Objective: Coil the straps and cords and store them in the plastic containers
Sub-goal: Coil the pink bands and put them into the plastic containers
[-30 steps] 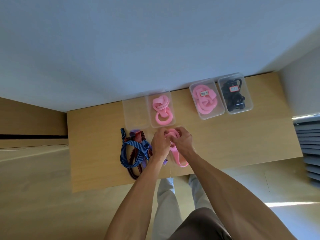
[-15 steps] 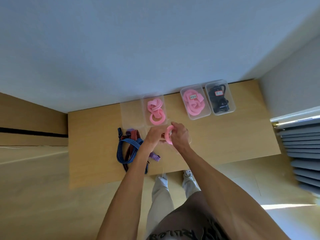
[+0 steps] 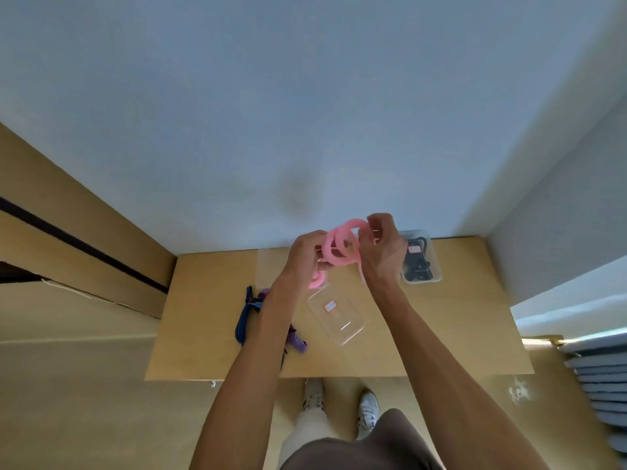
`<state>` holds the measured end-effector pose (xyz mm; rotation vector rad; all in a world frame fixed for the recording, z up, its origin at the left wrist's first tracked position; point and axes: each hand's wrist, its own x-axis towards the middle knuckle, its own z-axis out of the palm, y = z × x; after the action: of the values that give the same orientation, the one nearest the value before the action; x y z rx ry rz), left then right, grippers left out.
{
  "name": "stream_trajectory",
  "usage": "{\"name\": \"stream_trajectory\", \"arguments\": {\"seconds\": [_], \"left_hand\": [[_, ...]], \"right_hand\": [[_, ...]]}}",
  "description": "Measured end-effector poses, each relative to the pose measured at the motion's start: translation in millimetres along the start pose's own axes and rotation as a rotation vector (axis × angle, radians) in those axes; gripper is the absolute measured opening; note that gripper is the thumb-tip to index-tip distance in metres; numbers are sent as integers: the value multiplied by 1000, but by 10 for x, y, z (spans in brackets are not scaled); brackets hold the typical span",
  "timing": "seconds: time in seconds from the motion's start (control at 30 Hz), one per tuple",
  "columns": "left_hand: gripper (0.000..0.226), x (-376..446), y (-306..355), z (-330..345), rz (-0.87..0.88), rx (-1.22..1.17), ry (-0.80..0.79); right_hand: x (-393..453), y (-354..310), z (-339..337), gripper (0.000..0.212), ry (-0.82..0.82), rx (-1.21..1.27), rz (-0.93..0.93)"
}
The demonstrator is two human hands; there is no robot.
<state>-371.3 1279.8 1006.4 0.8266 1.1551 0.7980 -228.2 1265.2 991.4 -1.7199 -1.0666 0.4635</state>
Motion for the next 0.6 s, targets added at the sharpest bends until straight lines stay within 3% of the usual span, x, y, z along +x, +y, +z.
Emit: {"name": "stream_trajectory", "arguments": {"seconds": [0.3, 0.43, 0.6], "left_hand": [[21, -362, 113, 37, 82, -242, -81], [24, -391, 55, 31, 169, -32, 11], [16, -363, 51, -197, 126, -113, 45]], "right_hand": [[-161, -309, -224, 16, 29, 65, -212], [-278, -374, -143, 11, -25, 40, -168], [-449, -508, 105, 5, -14, 14, -166]]}}
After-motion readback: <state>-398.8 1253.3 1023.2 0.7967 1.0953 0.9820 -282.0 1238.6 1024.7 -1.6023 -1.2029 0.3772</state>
